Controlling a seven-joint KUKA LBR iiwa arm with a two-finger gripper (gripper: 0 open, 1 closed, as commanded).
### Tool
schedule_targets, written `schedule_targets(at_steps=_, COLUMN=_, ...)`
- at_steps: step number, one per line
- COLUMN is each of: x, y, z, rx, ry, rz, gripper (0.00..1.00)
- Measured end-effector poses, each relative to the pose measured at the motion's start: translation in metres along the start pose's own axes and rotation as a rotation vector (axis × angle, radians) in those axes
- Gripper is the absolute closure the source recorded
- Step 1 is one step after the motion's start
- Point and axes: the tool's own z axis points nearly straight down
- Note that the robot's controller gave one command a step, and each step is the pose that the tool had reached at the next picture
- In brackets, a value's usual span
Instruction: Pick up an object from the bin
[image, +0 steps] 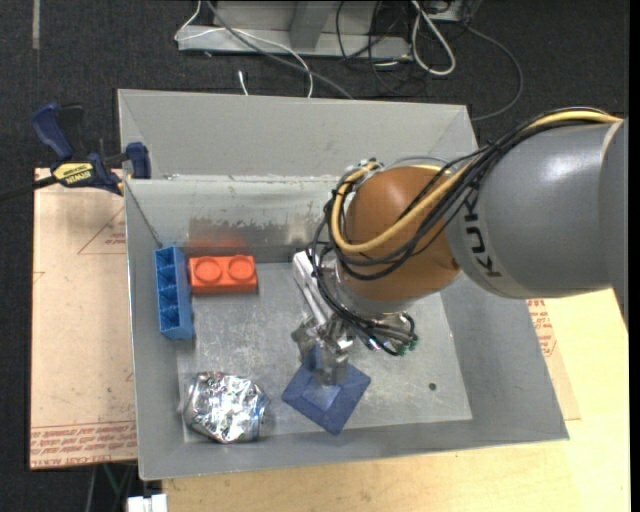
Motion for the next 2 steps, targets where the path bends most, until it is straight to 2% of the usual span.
schedule_targets(at_steps=1, x=0.009, y=-0.001, z=-0.043, rx=0.0, ry=0.001, rz=-0.089, gripper=1.0)
schedule_targets(at_steps=2, x=-0.001, y=-0.01, z=-0.141, rx=-0.002, ry=0.002, rz=0.0, gripper=1.0)
